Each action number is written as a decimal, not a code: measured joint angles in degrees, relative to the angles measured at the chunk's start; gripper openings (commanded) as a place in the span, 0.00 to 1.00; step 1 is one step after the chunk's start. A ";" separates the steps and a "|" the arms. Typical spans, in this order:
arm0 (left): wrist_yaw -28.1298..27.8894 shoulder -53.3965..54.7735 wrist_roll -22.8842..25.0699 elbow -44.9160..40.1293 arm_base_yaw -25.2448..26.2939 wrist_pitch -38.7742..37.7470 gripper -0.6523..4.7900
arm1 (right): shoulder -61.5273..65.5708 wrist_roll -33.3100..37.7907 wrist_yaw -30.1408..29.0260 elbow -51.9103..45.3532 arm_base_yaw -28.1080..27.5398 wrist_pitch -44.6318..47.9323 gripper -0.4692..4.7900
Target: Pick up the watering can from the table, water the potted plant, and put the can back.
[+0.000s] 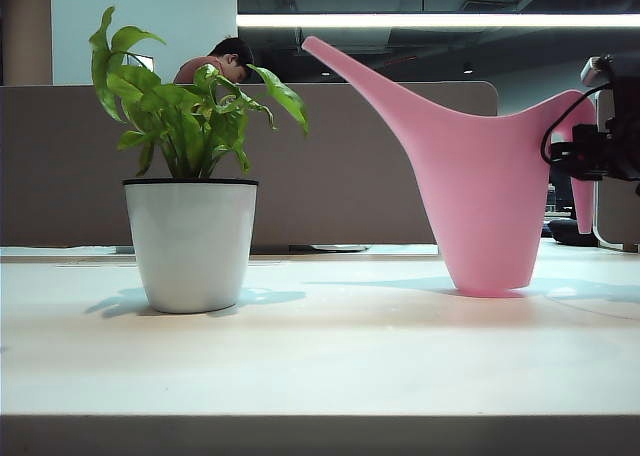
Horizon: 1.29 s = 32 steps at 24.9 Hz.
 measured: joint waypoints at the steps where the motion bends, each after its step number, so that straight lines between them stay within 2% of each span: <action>1: 0.00 0.00 0.00 0.00 0.00 0.00 0.11 | -0.13 0.22 0.02 0.00 0.00 0.28 0.24; 7: 0.00 0.00 0.00 0.00 0.00 -0.02 0.11 | -4.74 0.35 -0.35 0.59 -0.02 1.33 0.24; 11: -0.02 0.00 0.00 0.00 0.00 0.00 0.11 | -8.57 -3.45 -1.53 2.91 0.09 -1.90 0.24; 15: -0.04 -0.02 0.00 0.00 0.02 0.00 0.11 | -11.69 -9.31 -1.38 5.68 0.79 -6.64 0.24; 20: -0.04 -0.04 0.00 0.00 0.00 -0.07 0.11 | -14.32 -21.09 -1.25 6.08 4.42 -14.05 0.24; 28: -0.02 -0.04 -0.02 0.00 0.00 -0.85 0.11 | -17.14 -32.39 6.45 6.16 9.33 -14.38 0.24; 32: -0.02 -0.02 -0.02 0.00 0.00 -0.87 0.11 | -18.12 -35.87 7.85 6.16 10.34 -14.32 0.24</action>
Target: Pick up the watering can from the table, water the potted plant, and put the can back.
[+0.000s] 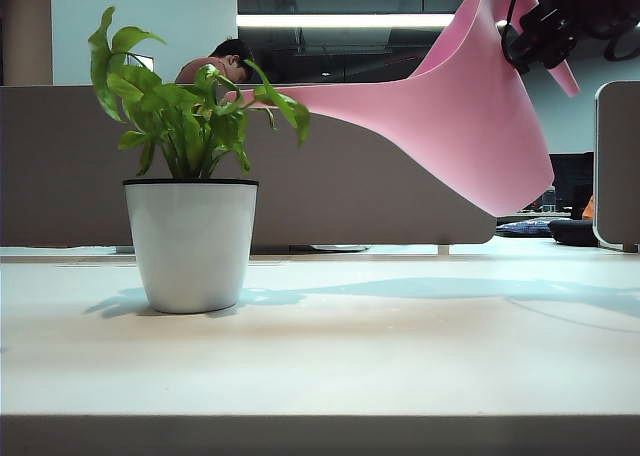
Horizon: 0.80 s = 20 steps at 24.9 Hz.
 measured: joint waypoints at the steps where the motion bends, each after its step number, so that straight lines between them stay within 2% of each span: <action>1: -0.02 -0.02 -0.02 0.00 0.02 0.02 0.11 | -0.20 -0.55 0.55 0.02 0.31 -0.04 0.24; 12: 0.00 -0.02 0.00 0.00 0.00 -0.39 0.11 | -2.21 -10.69 1.44 0.68 2.54 1.20 0.24; 20: 0.00 -0.04 0.00 0.00 0.02 -0.42 0.11 | -4.33 -12.02 2.36 0.68 2.58 3.54 0.24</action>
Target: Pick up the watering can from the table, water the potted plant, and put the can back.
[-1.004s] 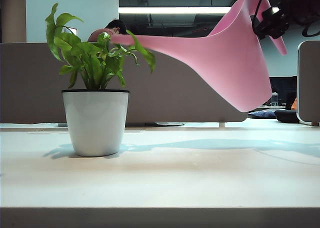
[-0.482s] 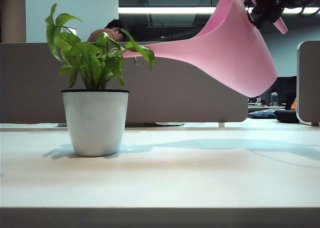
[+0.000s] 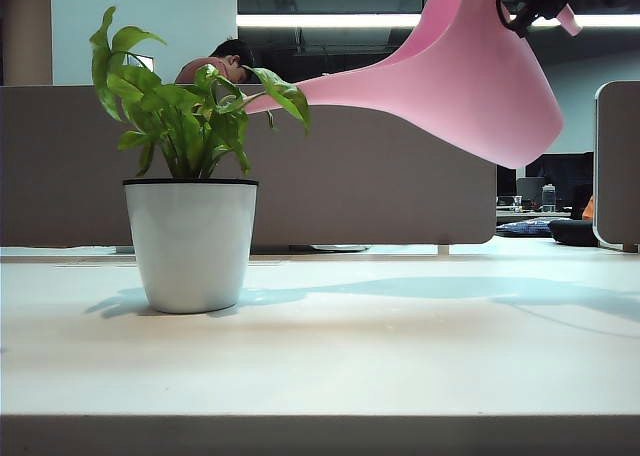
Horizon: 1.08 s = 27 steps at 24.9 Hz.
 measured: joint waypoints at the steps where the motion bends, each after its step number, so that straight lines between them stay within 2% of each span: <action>1: 0.00 0.02 -0.02 0.00 0.00 0.00 0.11 | -0.11 -0.44 0.00 0.02 0.00 0.04 0.24; 11: 0.02 0.02 -0.02 0.00 -0.02 -0.11 0.11 | -1.42 -5.44 -3.13 0.00 2.21 -0.44 0.24; 27: 0.07 -0.37 -0.02 0.00 -0.42 -1.05 0.11 | -6.03 -11.82 -2.73 0.20 2.86 -1.55 0.23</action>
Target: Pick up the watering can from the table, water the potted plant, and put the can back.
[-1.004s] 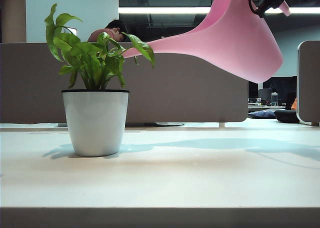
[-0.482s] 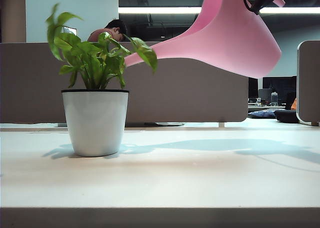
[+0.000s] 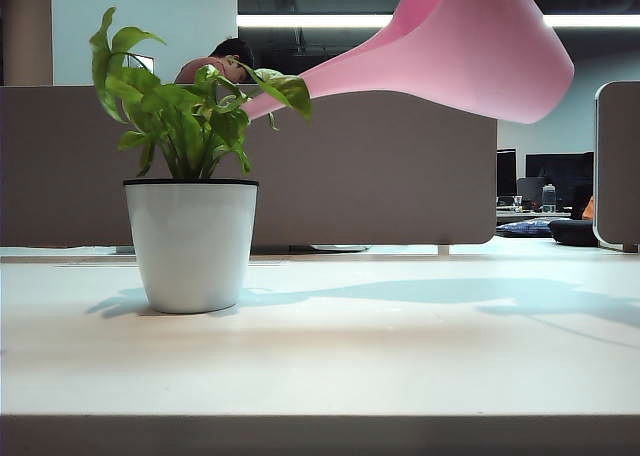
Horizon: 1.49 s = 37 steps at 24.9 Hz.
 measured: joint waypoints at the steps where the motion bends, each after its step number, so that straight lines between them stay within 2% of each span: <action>1: 0.00 0.00 0.02 0.00 0.00 0.00 0.11 | 0.00 -0.66 -0.04 0.26 0.00 -0.55 0.21; 25: 0.20 -0.31 0.02 0.00 0.00 -0.02 0.11 | 0.02 -1.66 -0.04 1.20 1.33 -2.03 0.19; 31: 0.20 -0.31 0.00 0.00 0.00 -0.02 0.11 | 0.02 1.57 1.68 1.20 1.31 -2.12 0.19; 37: 0.20 -0.33 0.00 0.00 0.00 -0.02 0.11 | 0.04 13.53 5.22 1.16 0.20 -4.37 0.19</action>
